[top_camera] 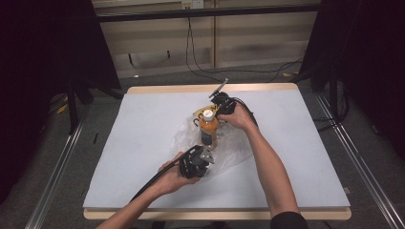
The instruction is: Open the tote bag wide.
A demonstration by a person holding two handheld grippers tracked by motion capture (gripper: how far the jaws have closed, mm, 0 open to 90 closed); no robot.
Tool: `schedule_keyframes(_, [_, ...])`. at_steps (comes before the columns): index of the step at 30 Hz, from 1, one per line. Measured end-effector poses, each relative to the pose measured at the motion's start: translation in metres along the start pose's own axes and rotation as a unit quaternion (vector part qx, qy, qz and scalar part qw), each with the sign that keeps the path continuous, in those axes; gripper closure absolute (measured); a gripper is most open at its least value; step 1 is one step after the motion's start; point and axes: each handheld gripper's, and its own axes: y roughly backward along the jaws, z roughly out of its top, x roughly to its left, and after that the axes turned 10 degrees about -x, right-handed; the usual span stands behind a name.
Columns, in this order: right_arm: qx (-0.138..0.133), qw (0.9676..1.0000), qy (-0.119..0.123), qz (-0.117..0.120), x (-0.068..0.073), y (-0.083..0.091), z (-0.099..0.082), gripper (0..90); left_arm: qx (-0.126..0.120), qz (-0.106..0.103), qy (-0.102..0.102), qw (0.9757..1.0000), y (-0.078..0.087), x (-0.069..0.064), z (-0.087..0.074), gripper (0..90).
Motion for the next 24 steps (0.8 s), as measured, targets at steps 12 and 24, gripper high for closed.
schedule_keyframes(12, [-0.028, 0.9984, -0.015, -0.048, -0.010, -0.009, 0.011, 90.0, 0.018, -0.030, -0.031, 0.9989, 0.002, -0.029, 0.004, 90.0])
schedule_keyframes(24, [-0.013, 0.9947, -0.023, -0.099, -0.026, -0.013, 0.025, 90.0, 0.021, -0.048, -0.055, 0.9971, 0.007, -0.046, 0.001, 90.0])
